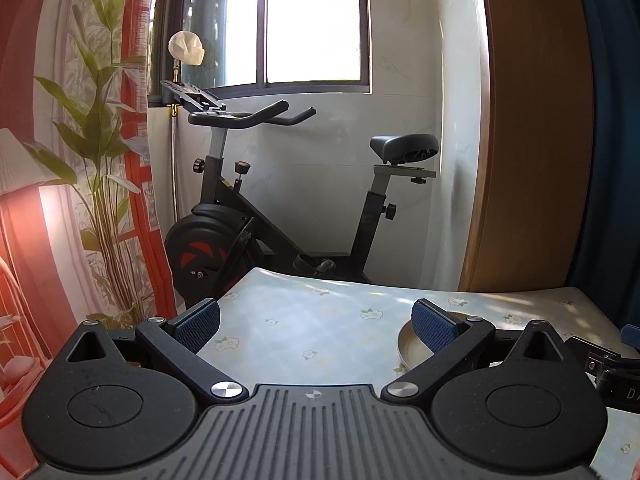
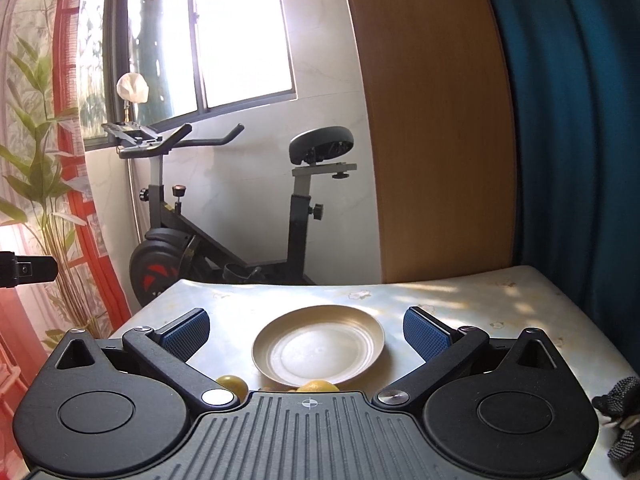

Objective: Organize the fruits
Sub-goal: 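Move both tools forward toward the fruit pile beside the cream plate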

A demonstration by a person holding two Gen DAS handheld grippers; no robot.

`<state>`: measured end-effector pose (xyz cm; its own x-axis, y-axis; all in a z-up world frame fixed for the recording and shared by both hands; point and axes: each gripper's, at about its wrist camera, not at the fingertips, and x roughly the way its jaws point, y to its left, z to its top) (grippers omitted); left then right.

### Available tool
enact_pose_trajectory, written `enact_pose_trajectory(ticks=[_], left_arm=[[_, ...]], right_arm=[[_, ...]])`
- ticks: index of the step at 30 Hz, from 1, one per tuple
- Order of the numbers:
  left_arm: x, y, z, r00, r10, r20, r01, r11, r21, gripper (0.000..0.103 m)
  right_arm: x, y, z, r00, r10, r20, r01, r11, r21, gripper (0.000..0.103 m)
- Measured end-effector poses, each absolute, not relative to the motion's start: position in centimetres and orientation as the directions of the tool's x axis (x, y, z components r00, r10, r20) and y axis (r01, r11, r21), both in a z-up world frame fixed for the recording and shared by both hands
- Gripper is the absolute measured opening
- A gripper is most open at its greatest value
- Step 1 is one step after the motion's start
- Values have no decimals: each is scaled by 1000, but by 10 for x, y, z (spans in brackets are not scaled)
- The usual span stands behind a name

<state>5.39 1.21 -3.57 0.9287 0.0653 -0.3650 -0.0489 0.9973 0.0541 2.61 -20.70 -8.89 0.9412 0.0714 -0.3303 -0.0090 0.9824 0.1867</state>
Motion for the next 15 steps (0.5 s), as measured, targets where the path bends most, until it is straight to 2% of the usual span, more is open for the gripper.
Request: enact_pose_trajectory(ticks=[4,10,15], left_arm=[[72,15,-48,917,68,-394,-54,997,48,103],[94,29,-67,905,-10,-426,-10,999,-46,102],[105,30,-73,925,-65,-375,42,997,-69,102]], right_arm=[[31,-208,-106,956,25,-293,23,987,159,103],[50,-216,-125,938,34,-344,31,983,180,103],[57,-227,-130,954,6,-298,43,986,158,103]])
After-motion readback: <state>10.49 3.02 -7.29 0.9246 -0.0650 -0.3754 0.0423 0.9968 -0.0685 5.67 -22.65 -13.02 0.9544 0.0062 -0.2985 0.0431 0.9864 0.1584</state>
